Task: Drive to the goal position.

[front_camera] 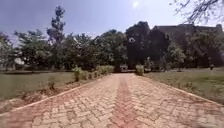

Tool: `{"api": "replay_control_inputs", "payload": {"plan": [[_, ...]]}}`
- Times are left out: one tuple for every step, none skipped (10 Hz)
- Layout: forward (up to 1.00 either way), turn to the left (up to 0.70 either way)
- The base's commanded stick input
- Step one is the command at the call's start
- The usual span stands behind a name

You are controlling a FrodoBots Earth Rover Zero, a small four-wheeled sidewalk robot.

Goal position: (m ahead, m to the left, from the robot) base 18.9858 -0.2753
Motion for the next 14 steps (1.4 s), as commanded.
{"api": "replay_control_inputs", "payload": {"plan": [[0.7,0.0],[0.7,0.0],[0.7,0.0],[0.7,0.0],[0.7,0.0],[0.7,0.0],[0.7,0.0],[0.7,0.0],[0.7,0.0],[0.7,0.0],[0.7,0.0],[0.7,0.0],[0.7,0.0],[0.7,0.0]]}}
